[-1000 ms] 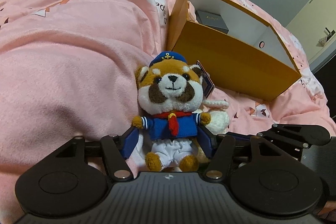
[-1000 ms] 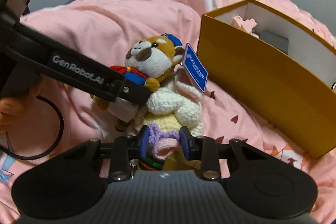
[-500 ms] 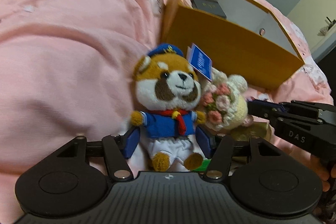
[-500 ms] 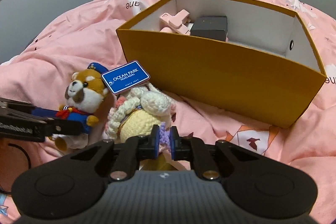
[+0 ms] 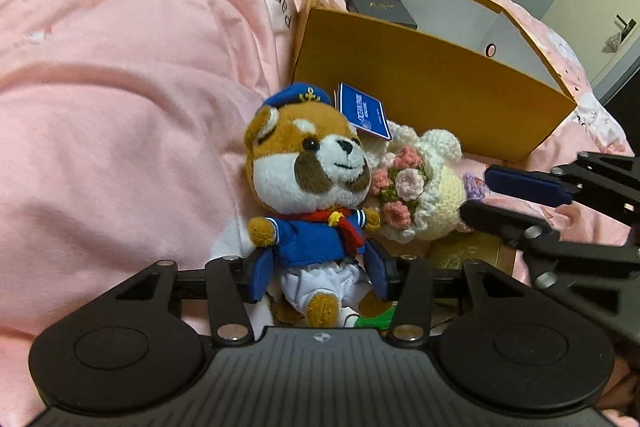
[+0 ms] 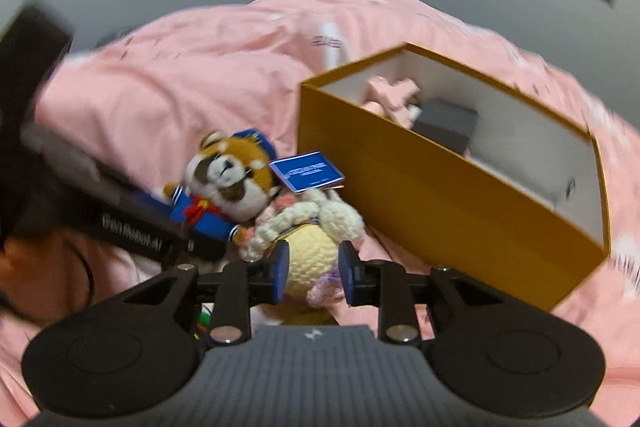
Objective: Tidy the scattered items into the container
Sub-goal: 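Grasp the crocheted bouquet with the right tool while the left tool reaches the raccoon plush, then lift the crocheted bouquet with the right tool while the left tool grasps the raccoon plush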
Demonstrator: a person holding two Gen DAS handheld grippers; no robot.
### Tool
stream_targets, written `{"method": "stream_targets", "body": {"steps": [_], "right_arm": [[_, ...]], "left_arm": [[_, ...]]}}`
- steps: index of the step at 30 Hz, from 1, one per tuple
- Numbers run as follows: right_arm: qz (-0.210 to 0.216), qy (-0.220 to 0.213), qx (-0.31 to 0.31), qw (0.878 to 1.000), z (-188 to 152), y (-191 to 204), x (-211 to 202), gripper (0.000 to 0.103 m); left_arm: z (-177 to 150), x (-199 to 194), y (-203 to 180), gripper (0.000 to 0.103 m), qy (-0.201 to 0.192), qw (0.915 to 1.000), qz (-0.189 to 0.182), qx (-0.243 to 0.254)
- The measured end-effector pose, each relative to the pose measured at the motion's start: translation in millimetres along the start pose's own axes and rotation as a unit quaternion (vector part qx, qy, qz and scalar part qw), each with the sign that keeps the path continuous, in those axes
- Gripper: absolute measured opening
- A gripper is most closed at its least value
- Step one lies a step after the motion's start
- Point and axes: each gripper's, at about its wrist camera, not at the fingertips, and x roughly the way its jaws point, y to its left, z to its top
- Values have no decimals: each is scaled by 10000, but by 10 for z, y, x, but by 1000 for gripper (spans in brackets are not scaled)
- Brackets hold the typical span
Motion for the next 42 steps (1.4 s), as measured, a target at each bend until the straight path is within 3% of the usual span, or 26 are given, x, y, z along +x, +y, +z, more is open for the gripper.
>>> {"method": "stream_targets", "body": {"steps": [6,16,26,29,42], "right_arm": [[-106,70,-829,9965,-6,175,95,44],[-416,353,-1246,9907,17,248,407,53],[-479,526,-852,9938,68,159,656,56],[-450,501,-665,9955,49,128,647,53],[-493,196,110,9985,28,46,304,48]], "left_arm": [[-18,-34,-64,63,-108,9995,269,155],[11,-17,-48,63,-101,9996,275,29],[3,53,-22,65,-136,9995,285,-57],[-8,60,-34,57,-168,9995,256,-4],[-70,-90,-111,45,-455,9986,164,201]]}}
